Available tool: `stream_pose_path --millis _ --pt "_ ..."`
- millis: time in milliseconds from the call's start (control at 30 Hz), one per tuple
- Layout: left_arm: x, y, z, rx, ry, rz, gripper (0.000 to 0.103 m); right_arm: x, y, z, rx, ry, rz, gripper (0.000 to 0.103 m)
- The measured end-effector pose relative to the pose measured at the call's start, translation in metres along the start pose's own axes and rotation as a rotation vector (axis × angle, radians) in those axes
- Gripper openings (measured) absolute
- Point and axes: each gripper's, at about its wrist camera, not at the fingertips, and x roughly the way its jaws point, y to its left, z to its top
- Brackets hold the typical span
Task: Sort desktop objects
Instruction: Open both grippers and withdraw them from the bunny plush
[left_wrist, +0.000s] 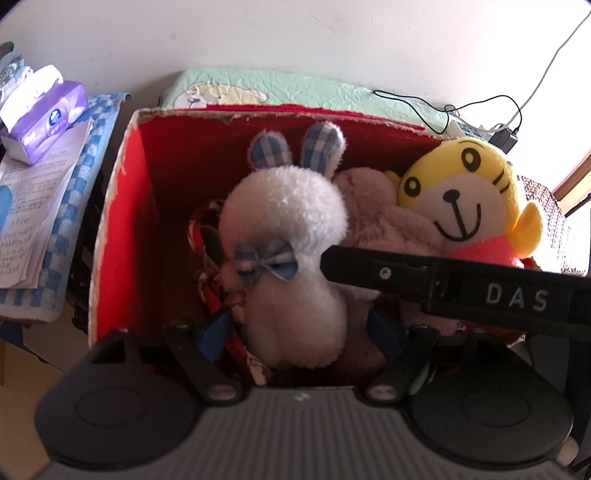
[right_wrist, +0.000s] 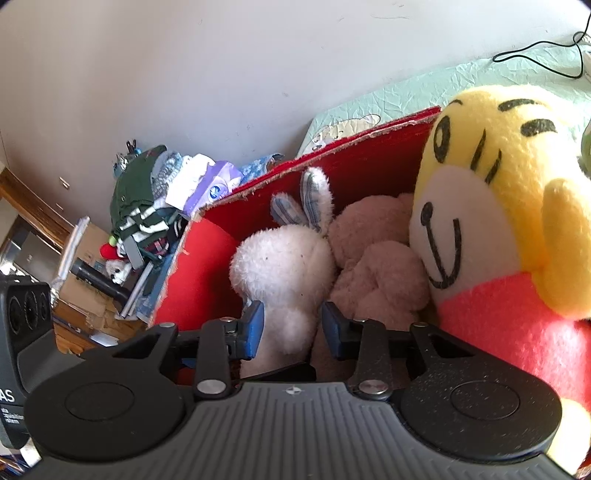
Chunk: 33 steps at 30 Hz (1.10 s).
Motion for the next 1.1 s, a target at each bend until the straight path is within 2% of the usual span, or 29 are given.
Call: stream_pose_path --millis 667,867,1000,1100 --pt "-0.002 -0.006 -0.007 0.008 -0.006 0.011 0.085 -0.001 0.008 -0.01 -0.054 -0.008 -0.041 0.035" --pt "-0.013 -0.013 -0.008 0.013 -0.032 0.023 0.087 -0.016 0.015 -0.012 -0.08 -0.053 -0.053 0.036" --pt "-0.021 -0.02 -0.007 0.026 -0.044 0.056 0.087 -0.027 0.015 -0.015 -0.07 -0.088 -0.056 0.037" --pt "-0.027 -0.03 -0.01 0.073 -0.071 0.117 0.093 -0.035 0.017 -0.018 -0.076 -0.116 -0.069 0.037"
